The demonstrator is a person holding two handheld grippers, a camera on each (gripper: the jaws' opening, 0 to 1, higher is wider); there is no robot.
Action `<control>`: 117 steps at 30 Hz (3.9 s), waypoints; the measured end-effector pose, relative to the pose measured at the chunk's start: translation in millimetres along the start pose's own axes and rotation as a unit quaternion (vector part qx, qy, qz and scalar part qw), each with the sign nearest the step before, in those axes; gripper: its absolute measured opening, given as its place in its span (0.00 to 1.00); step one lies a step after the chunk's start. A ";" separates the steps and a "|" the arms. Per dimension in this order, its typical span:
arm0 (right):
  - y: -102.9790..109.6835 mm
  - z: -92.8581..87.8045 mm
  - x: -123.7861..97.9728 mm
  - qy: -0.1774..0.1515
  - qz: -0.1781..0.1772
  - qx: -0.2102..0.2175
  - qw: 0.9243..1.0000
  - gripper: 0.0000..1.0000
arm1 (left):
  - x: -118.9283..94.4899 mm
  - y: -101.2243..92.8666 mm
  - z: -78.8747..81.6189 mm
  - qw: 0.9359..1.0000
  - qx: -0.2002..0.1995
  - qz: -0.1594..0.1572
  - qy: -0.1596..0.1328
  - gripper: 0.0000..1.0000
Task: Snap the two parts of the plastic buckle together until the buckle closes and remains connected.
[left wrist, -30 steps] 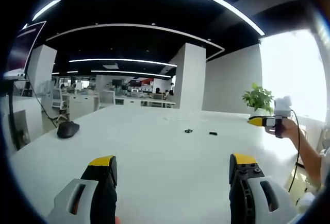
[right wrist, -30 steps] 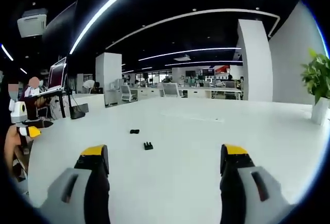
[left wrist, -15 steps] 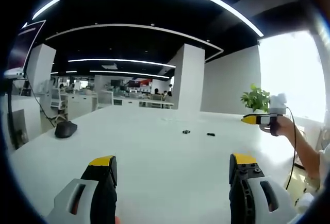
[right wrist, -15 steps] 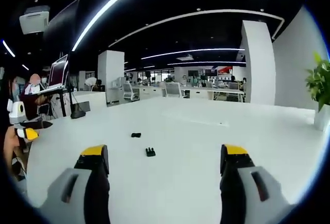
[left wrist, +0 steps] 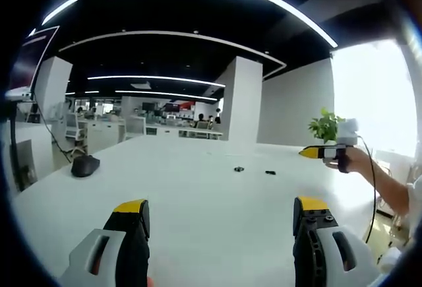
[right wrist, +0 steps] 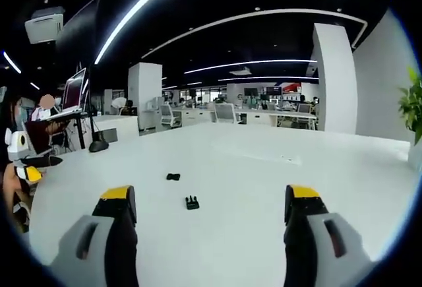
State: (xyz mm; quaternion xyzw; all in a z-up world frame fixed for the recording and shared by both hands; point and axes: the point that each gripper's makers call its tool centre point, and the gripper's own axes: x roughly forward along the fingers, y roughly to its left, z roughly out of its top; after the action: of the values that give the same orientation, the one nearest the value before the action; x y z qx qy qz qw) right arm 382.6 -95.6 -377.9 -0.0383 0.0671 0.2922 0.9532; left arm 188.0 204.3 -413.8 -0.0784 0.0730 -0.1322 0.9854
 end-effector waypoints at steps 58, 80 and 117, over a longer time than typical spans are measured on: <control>33.7 -49.5 58.0 0.101 0.062 -0.031 0.993 0.84 | 10.1 -0.9 20.1 0.999 0.039 -0.009 0.002 0.92; 40.1 -60.0 62.9 0.110 0.081 -0.022 0.990 0.77 | 51.8 -9.0 23.9 0.997 0.059 -0.046 0.029 0.90; 41.9 -64.8 67.9 0.116 0.109 -0.038 0.987 0.49 | 137.0 -21.6 27.3 0.992 0.075 -0.088 0.047 0.87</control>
State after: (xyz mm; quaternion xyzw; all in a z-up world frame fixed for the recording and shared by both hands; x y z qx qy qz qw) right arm 407.9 -30.8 -453.6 -0.1003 0.1700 0.3899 0.8994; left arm 318.0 150.2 -400.3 -0.0044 0.1025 -0.2267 0.9685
